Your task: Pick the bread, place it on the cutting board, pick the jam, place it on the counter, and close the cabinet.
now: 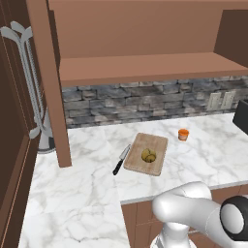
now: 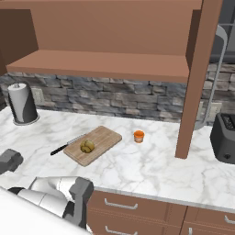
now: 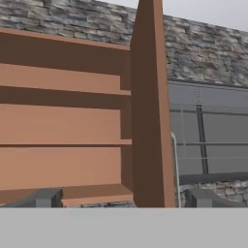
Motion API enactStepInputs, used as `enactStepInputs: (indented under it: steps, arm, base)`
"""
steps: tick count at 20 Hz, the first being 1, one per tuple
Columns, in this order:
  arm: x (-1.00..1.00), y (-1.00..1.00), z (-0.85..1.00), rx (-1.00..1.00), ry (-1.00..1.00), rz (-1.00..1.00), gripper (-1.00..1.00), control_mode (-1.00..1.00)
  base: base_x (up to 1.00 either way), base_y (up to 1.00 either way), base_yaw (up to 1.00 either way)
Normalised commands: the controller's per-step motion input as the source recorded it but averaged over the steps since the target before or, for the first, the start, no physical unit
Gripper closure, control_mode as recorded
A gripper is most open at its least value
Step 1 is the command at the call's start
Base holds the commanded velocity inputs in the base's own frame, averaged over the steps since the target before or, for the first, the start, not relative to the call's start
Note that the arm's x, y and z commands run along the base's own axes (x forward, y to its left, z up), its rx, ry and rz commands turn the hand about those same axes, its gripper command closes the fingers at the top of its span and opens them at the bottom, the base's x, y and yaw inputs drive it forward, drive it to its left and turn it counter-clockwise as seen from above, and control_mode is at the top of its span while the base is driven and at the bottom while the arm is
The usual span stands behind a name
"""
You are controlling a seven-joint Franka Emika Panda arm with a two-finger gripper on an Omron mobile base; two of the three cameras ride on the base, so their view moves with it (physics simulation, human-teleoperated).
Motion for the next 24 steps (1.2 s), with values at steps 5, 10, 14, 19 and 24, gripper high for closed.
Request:
enactStepInputs:
  steps: [5,10,14,19,24]
  arm:
    - [0.1,-0.15,-0.08,0.0,0.0,0.0,-1.0,-1.0]
    - [0.08,-0.16,-0.03,0.0,0.0,0.0,-1.0,-1.0]
    - [0.14,-0.13,-0.03,0.0,0.0,0.0,-1.0,-1.0]
    - [0.12,-0.1,-0.06,0.0,0.0,0.0,-1.0,-1.0]
    - [0.08,-0.11,-0.1,0.0,-0.01,0.0,-1.0,-1.0]
  base:
    - [0.0,0.0,0.0]
    - [0.0,0.0,0.0]
    - [0.0,0.0,0.0]
    - [0.0,0.0,0.0]
    - [0.0,0.0,0.0]
